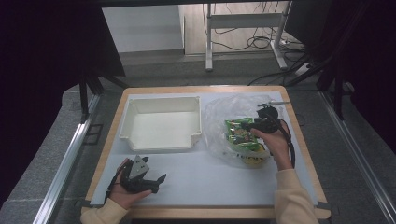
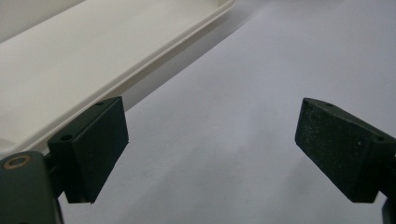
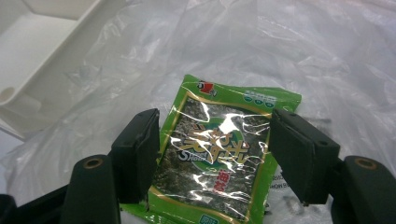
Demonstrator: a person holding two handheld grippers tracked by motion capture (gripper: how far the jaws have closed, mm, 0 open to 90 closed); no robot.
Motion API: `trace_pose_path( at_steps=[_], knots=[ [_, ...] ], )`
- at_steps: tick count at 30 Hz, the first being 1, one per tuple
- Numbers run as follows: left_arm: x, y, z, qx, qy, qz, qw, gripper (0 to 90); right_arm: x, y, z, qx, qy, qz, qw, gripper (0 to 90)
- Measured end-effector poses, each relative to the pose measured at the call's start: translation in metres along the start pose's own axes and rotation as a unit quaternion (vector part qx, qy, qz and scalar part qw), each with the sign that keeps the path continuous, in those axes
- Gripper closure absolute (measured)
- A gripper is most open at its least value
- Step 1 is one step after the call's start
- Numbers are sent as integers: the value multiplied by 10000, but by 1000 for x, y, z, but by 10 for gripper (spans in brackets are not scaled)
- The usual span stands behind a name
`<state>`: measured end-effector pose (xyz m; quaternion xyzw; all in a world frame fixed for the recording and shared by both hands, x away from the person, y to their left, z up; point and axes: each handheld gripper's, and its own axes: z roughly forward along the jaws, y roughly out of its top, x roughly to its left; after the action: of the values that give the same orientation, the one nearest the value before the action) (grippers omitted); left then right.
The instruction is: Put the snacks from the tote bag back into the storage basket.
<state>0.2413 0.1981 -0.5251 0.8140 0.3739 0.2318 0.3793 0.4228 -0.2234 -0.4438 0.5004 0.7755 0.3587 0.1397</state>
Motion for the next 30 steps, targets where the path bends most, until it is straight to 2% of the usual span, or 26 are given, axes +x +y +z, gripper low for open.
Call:
trace_pose_path(
  at_steps=[7, 13, 17, 21, 30],
  knots=[
    [0, 0, -1, -25, 8, -16, 10000, 95, -9, -3, 10, 194, -15, 226, 9996, 363],
    [0, 0, -1, -27, 10, -12, 10000, 96, -14, -6, 16, 431, -87, 241, 9987, 342],
    [0, 0, -2, -22, 12, 5, 10000, 95, -15, -7, 18, 482, -171, 178, 9985, 345],
    [0, 0, -3, -39, 11, -2, 10000, 95, -17, -6, 22, 540, -164, 217, 9982, 353],
    [0, 0, -3, -62, -19, -14, 10000, 95, -27, -9, 34, 809, -263, 450, 9954, 453]
  ],
)
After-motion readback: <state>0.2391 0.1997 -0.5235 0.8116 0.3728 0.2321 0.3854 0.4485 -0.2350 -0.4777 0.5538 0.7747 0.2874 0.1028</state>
